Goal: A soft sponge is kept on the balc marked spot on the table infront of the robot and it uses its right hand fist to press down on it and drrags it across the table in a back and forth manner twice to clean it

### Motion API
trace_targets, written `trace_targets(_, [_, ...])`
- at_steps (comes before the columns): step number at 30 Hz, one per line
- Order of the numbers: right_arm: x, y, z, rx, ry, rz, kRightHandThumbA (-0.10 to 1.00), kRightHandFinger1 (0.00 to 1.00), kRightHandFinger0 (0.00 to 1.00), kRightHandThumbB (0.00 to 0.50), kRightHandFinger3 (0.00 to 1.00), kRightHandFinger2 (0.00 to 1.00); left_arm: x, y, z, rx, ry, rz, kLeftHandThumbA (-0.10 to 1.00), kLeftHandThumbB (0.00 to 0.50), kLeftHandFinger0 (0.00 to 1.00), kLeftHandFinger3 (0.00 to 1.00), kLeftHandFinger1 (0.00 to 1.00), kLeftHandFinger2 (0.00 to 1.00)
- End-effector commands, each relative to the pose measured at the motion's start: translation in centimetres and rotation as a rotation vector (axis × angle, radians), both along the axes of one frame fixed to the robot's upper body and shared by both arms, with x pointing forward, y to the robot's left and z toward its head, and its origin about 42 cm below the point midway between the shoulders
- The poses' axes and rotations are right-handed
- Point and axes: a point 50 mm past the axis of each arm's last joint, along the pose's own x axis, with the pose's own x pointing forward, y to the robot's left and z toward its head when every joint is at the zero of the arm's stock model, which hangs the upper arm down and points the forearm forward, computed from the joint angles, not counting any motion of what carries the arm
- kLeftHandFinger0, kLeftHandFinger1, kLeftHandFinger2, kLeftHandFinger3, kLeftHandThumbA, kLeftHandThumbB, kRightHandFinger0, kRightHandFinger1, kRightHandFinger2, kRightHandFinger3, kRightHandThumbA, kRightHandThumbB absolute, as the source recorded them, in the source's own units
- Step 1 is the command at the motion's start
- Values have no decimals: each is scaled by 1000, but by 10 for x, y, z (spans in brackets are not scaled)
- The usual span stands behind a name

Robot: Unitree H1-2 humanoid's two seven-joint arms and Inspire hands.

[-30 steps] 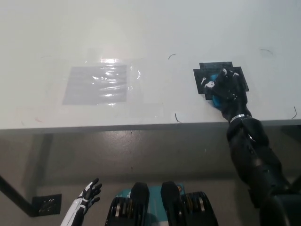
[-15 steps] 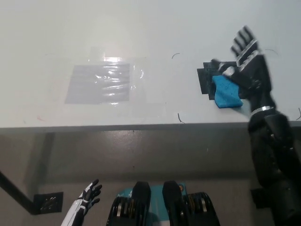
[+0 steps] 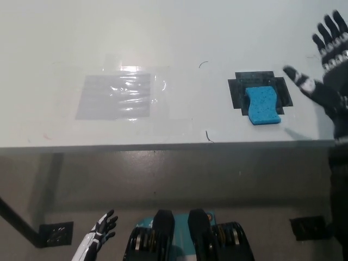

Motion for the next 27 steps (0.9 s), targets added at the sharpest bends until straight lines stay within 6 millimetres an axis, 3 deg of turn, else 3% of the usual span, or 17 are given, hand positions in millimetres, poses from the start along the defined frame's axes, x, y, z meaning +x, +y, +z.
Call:
trace_targets(1, [-201,29,115,-134,-631,177,1000,1000,1000,425,1000,1000,25,5,21,38,-83,-43,1000,432,1000,1000,1000,1000])
trace_targets(2, [-217,36,95,-139,-589,182,1000,1000,1000,417,1000,1000,24,5,21,37,-82,-42,1000,429,1000,1000,1000,1000])
trace_targets(5, [-235,43,65,-136,-484,171,1000,1000,1000,394,1000,1000,26,2,22,26,-88,-44,1000,424,1000,1000,1000,1000])
trace_targets(8, [-240,40,21,-135,-302,219,1000,1000,1000,388,1000,1000,19,-3,17,7,-88,-51,1000,423,1000,1000,1000,1000])
trace_targets(10, [-241,32,-20,-163,-125,199,1000,1000,1000,365,1000,1000,18,-1,15,-2,-93,-48,1000,429,1000,1000,1000,1000])
trace_targets(12, [-235,27,-51,-179,-27,191,1000,1000,1000,298,1000,1000,20,0,16,-3,-95,-40,1000,437,1000,1000,1000,1000])
trace_targets(13, [-232,25,-62,-173,18,186,1000,1000,1000,292,1000,1000,20,1,17,0,-95,-41,1000,437,1000,1000,1000,1000])
trace_targets(16, [-220,18,-99,-143,151,156,1000,1000,1000,307,1000,1000,22,-3,17,2,-96,-46,1000,442,1000,1000,1000,1000])
trace_targets(17, [-211,15,-120,-104,228,155,1000,1000,1000,341,1000,1000,23,-4,18,6,-96,-48,1000,436,1000,1000,1000,1000])
trace_targets(18, [-207,14,-123,-97,242,153,1000,1000,1000,346,1000,1000,25,-4,19,5,-100,-48,1000,434,1000,1000,1000,1000])
trace_targets(19, [-203,14,-130,-89,274,140,1000,1000,1000,243,1000,1000,27,-4,20,2,-103,-47,1000,423,1000,1000,1000,1000])
trace_targets(20, [-198,14,-142,-74,337,118,1000,1000,1000,338,1000,1000,28,-4,21,3,-106,-42,1000,423,1000,1000,1000,1000])
trace_targets(21, [-190,14,-150,-82,379,93,1000,1000,1000,338,1000,1000,30,-4,23,3,-112,-39,1000,421,1000,1000,1000,1000])
trace_targets(22, [-187,14,-155,-112,397,71,1000,1000,1000,255,1000,1000,31,-3,24,2,-114,-40,1000,412,1000,1000,1000,1000])
trace_targets(24, [-178,14,-174,-186,481,13,1000,1000,1000,155,1000,1000,35,-3,27,1,-122,-42,1000,408,1000,1000,1000,1000])
trace_targets(26, [-171,14,-184,-191,535,9,1000,1000,1000,116,1000,1000,39,-4,30,4,-129,-39,1000,408,1000,1000,1000,1000])
trace_targets(27, [-170,15,-190,-199,562,21,1000,1000,1000,128,1000,1000,40,-4,29,4,-127,-38,1000,418,1000,1000,1000,1000])
